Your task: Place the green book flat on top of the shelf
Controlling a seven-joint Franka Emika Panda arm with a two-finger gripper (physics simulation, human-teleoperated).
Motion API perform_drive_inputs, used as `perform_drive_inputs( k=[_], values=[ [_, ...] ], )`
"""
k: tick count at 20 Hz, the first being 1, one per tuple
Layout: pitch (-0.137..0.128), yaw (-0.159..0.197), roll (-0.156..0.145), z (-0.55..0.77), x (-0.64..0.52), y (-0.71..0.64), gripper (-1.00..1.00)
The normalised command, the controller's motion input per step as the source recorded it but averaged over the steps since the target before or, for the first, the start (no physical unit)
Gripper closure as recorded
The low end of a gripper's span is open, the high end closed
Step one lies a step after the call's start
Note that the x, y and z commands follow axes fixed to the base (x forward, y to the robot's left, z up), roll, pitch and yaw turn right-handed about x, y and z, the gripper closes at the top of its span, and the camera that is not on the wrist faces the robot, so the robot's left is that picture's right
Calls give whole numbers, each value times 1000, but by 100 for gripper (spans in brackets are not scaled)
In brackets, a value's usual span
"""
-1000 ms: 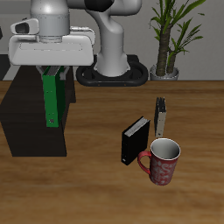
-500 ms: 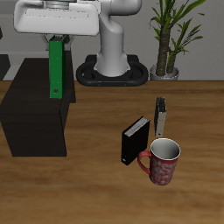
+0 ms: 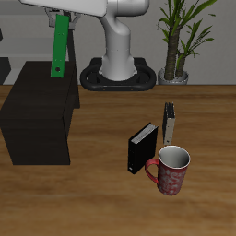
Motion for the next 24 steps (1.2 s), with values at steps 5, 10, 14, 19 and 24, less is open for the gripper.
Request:
perform_drive_inputs(
  k=[5,10,14,19,24],
  values=[
    [53,55,-115,-78,-99,71,100],
    [19,17,-93,-78,-210,183,100],
    [-57,7,-179,109,-234,-1,100],
    [-42,-38,-203,109,-134,-222,100],
    [-37,-47,-236,44,-93,-470,100]
  ],
)
